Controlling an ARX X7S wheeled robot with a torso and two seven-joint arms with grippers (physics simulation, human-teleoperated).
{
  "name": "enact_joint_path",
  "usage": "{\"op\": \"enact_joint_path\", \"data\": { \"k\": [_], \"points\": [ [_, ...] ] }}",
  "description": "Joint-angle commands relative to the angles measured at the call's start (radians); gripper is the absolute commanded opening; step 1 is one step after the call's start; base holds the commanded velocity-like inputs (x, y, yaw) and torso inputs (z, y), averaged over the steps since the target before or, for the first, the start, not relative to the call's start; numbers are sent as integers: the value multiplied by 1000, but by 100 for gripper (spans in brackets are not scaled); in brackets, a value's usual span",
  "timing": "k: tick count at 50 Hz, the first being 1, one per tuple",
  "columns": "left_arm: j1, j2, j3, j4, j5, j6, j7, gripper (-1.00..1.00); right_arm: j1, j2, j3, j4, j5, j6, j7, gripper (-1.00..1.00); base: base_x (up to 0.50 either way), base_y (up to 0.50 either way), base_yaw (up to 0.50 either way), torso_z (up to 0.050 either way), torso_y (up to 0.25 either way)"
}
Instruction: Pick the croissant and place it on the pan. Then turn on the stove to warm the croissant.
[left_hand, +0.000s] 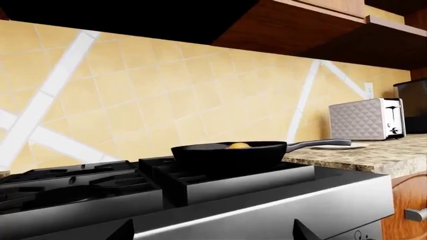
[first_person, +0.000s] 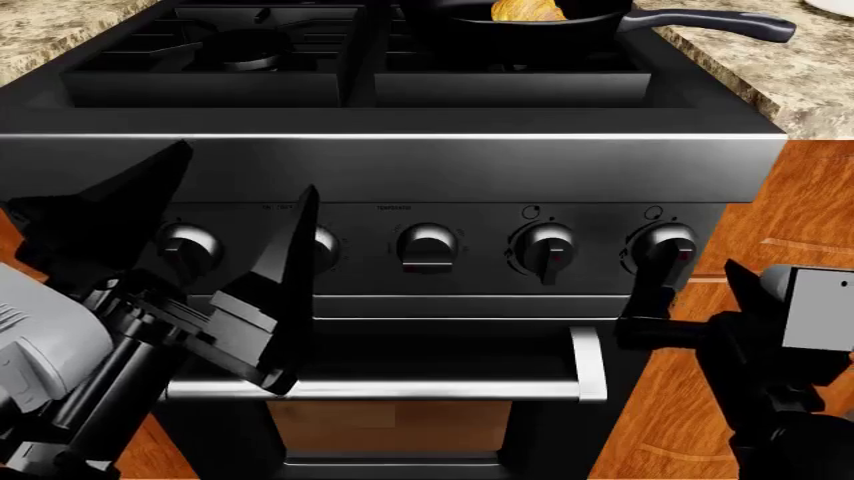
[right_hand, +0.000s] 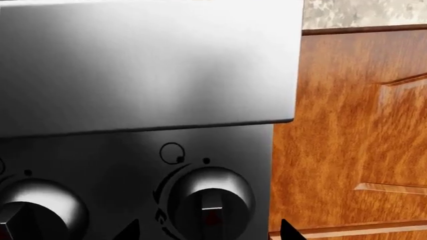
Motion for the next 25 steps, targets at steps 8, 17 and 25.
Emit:
{"op": "enact_joint_path", "data": {
  "k": [8, 17, 25],
  "points": [
    [-2, 2, 6, -9, 2, 11, 6, 100, 29, -9, -13, 29, -3, 23, -12, 100, 0, 0, 0, 0, 0],
    [-5, -1, 8, -9, 2, 13, 7, 100, 27, -20, -13, 50, -6, 17, -16, 100, 0, 0, 0, 0, 0],
    [-1, -5, 8, -6, 0, 16, 6, 100, 29, -23, -16, 51, -7, 19, -20, 100, 0, 0, 0, 0, 0]
  ]
}}
